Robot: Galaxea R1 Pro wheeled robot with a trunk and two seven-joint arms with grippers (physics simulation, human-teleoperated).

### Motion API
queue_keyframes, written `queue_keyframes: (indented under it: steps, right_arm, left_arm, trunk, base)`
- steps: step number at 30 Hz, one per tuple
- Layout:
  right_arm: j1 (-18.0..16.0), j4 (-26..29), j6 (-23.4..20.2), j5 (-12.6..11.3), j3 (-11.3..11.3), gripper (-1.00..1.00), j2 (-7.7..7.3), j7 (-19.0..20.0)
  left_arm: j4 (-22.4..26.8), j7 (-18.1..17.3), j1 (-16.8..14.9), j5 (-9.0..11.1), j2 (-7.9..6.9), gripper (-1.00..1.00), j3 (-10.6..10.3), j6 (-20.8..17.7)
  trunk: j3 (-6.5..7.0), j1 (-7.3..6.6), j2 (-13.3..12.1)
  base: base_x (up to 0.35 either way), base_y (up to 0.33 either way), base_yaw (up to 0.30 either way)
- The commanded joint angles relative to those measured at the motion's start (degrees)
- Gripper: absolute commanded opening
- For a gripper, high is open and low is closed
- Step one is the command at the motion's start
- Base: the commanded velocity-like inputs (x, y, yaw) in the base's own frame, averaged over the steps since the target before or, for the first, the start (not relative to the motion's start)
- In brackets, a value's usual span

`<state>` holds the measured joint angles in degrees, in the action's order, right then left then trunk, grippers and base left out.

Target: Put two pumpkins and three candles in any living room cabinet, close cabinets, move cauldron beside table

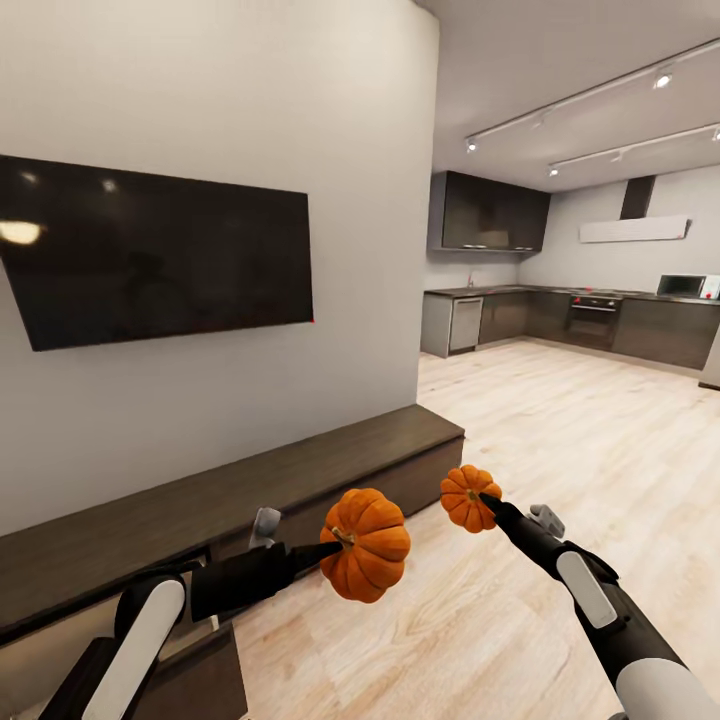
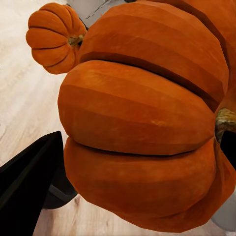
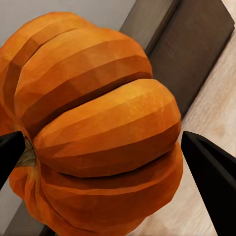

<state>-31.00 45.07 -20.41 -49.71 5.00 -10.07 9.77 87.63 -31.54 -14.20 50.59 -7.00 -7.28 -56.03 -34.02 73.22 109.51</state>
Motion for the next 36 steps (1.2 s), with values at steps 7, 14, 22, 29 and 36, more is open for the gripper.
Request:
queue_keyframes:
  steps: [7, 14, 22, 29, 36]
  right_arm:
    - [0.0, 0.0, -0.4, -0.3, 0.2, -1.00, 0.07, 0.2]
    - [0.0, 0.0, -0.4, -0.3, 0.2, -1.00, 0.06, 0.2]
    - [0.0, -0.1, -0.4, -0.3, 0.2, -1.00, 0.06, 0.2]
    - [0.0, -0.1, -0.4, -0.3, 0.2, -1.00, 0.06, 0.2]
    - [0.0, 0.1, -0.3, -0.3, 0.2, -1.00, 0.07, 0.2]
  left_arm:
    - [0.1, -0.2, 0.0, 0.4, -0.13, -1.00, 0.0, -0.1]
    - [0.2, -0.2, 0.0, 0.5, -0.28, -1.00, 0.0, 0.0]
    - [0.3, -0.3, 0.0, 0.5, -0.33, -1.00, 0.0, 0.0]
    - [0.3, -0.4, 0.0, 0.6, -0.45, -1.00, 0.0, 0.0]
    - [0.3, -0.5, 0.0, 0.7, -0.48, -1.00, 1.5, -0.1]
  trunk:
    - [-0.06, -0.01, 0.0]
    - [-0.06, -0.01, 0.0]
    - [-0.06, -0.01, 0.0]
    - [-0.06, -0.01, 0.0]
    - [0.83, -1.11, -2.0]
  base:
    - [0.000, 0.000, 0.209]
    - [-0.001, 0.036, 0.278]
    - [-0.074, 0.204, 0.283]
    - [-0.013, 0.023, 0.283]
    - [0.000, 0.001, 0.283]
